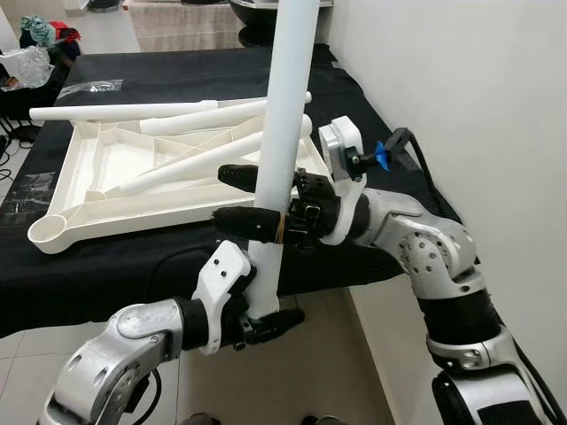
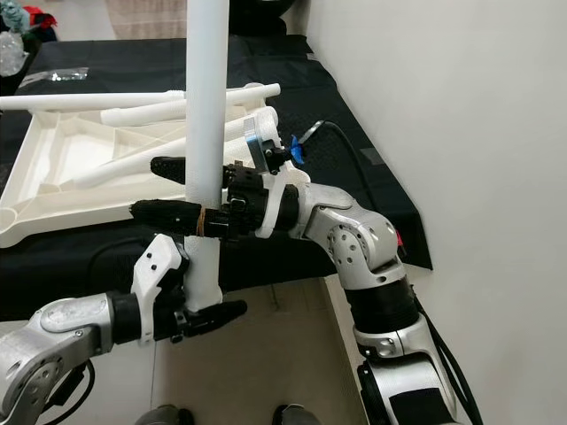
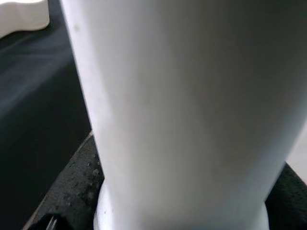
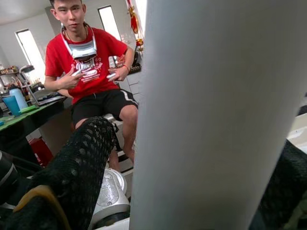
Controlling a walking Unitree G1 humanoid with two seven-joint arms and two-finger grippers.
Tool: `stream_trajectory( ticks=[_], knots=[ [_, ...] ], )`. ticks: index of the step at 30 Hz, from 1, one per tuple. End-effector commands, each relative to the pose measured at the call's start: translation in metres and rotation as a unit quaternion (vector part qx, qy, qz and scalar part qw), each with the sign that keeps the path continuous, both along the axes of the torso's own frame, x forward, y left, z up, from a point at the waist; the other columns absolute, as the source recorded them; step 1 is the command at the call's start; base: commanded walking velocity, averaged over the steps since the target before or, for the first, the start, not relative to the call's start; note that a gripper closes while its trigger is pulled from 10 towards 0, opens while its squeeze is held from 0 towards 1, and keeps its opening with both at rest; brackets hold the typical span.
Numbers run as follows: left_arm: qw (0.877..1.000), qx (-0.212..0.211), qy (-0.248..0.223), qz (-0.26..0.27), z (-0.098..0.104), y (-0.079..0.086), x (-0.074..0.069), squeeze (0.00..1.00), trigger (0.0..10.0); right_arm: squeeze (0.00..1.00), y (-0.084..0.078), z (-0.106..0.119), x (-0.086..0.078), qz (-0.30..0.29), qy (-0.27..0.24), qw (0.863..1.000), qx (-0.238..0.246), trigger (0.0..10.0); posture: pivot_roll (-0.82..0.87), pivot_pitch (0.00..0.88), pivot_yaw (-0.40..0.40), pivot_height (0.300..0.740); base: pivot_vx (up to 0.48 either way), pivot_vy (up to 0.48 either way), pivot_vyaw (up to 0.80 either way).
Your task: Building children table
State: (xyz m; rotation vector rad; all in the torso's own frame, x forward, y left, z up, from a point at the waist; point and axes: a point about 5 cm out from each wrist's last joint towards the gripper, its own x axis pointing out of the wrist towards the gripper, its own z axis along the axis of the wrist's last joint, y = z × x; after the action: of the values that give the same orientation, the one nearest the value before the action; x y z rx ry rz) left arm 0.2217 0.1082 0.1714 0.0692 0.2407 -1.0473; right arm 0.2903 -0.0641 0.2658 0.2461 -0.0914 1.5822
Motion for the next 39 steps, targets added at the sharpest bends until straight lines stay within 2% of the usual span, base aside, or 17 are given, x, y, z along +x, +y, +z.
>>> stream_trajectory(
  ticks=[1, 10, 28, 38, 39],
  knots=[
    [1.000, 0.000, 0.001, -0.025, 0.001, -0.004, -0.006, 0.00, 10.0, 0.00, 0.006, -0.001, -0.003, 0.022, 0.001, 1.000, -0.012, 10.0, 0.01, 0.134, -0.027, 0.740, 0.000, 0.000, 0.00],
    [0.999, 0.009, 0.007, -0.031, -0.001, 0.000, -0.007, 0.00, 10.0, 0.00, 0.007, -0.005, -0.007, 0.049, 0.018, 0.998, -0.025, 10.0, 0.01, 0.138, -0.026, 0.740, 0.000, 0.000, 0.00],
    [0.998, 0.028, 0.006, -0.049, -0.008, 0.000, -0.010, 0.00, 10.0, 0.00, 0.013, -0.006, -0.010, 0.057, 0.029, 0.998, -0.023, 10.0, 0.00, 0.117, -0.020, 0.740, 0.000, 0.000, 0.00],
    [0.998, 0.024, 0.019, -0.048, -0.015, 0.000, -0.011, 0.00, 10.0, 0.00, 0.015, -0.006, -0.014, 0.067, 0.034, 0.997, -0.024, 10.0, -0.01, 0.116, -0.020, 0.740, 0.000, 0.000, 0.00],
    [0.998, 0.023, 0.020, -0.048, -0.015, 0.000, -0.011, 0.00, 10.0, 0.00, 0.015, -0.006, -0.014, 0.067, 0.034, 0.997, -0.023, 4.9, -0.01, 0.119, -0.020, 0.740, 0.000, 0.000, 0.00]
  ],
)
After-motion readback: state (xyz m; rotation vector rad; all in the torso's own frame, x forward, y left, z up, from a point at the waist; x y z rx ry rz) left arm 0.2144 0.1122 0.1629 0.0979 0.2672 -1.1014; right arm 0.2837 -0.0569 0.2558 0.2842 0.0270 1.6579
